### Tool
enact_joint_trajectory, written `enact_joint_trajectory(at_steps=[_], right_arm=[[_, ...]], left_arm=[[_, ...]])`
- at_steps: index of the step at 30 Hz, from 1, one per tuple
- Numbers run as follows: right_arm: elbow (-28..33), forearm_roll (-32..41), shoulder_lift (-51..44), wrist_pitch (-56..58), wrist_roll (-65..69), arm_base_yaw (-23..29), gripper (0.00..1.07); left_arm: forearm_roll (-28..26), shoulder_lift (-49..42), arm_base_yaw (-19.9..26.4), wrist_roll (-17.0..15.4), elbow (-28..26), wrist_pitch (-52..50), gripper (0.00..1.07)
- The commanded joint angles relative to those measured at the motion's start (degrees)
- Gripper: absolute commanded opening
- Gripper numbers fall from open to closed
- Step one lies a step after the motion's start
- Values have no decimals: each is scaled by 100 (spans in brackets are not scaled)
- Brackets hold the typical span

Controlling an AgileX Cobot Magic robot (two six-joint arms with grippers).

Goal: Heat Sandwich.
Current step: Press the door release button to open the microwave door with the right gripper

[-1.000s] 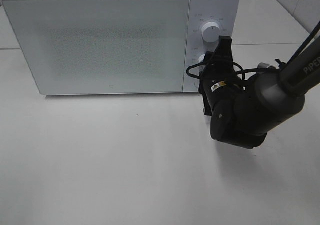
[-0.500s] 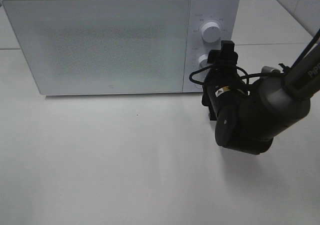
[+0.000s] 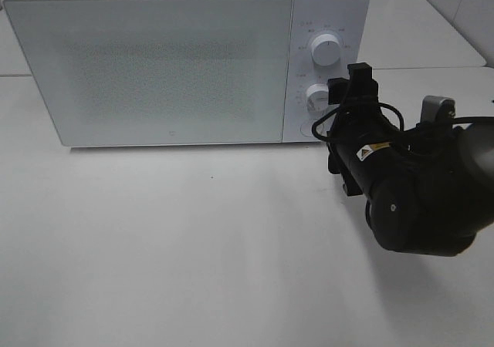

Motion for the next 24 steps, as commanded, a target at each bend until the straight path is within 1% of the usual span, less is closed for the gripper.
enact_joint_trajectory(at_steps=[1, 3, 4, 6, 7, 8, 10, 12, 13, 14, 15, 16, 17, 18, 20, 21, 22, 24], right_arm=[[269, -321, -384, 241, -453, 11, 75], [344, -395, -493, 390, -579, 0, 75], [453, -579, -699, 676, -934, -6, 75], [510, -630, -905, 1020, -1369, -6, 75], [510, -630, -905, 1020, -1369, -6, 75], [521, -682, -1129, 1369, -1931, -6, 75], [521, -705, -1346, 1748, -2624, -6, 75], [521, -705, -1432, 1891, -2882, -6, 75], [516, -705, -1616, 2252, -3558, -6, 75], [516, -705, -1713, 2452, -3919, -17, 75], [516, -710, -1822, 2687, -4286, -69, 75], [481, -722, -1994, 3243, -4922, -218, 75], [481, -722, -1994, 3243, -4922, -218, 75], [441, -722, -2086, 3524, -5208, -304, 75], [298, -722, -2235, 4297, -5947, -527, 75], [149, -751, -2343, 4985, -6658, -722, 75], [149, -751, -2343, 4985, -6658, -722, 75], [-17, -768, -2418, 5689, -7219, -900, 75]], left_arm=[[-23, -149, -6, 0, 17, -69, 101], [-23, -149, -6, 0, 17, -69, 101], [-23, -149, -6, 0, 17, -69, 101], [-23, -149, -6, 0, 17, -69, 101], [-23, -149, -6, 0, 17, -69, 101], [-23, -149, -6, 0, 17, -69, 101], [-23, -149, -6, 0, 17, -69, 101], [-23, -149, -6, 0, 17, -69, 101], [-23, -149, -6, 0, 17, -69, 101], [-23, -149, -6, 0, 17, -69, 101], [-23, -149, -6, 0, 17, -69, 101], [-23, -149, -6, 0, 17, -69, 101], [-23, -149, -6, 0, 17, -69, 101], [-23, -149, -6, 0, 17, -69, 101], [-23, -149, -6, 0, 17, -69, 101], [-23, -149, -6, 0, 17, -69, 101], [-23, -149, -6, 0, 17, -69, 101], [-23, -149, -6, 0, 17, -69, 101]])
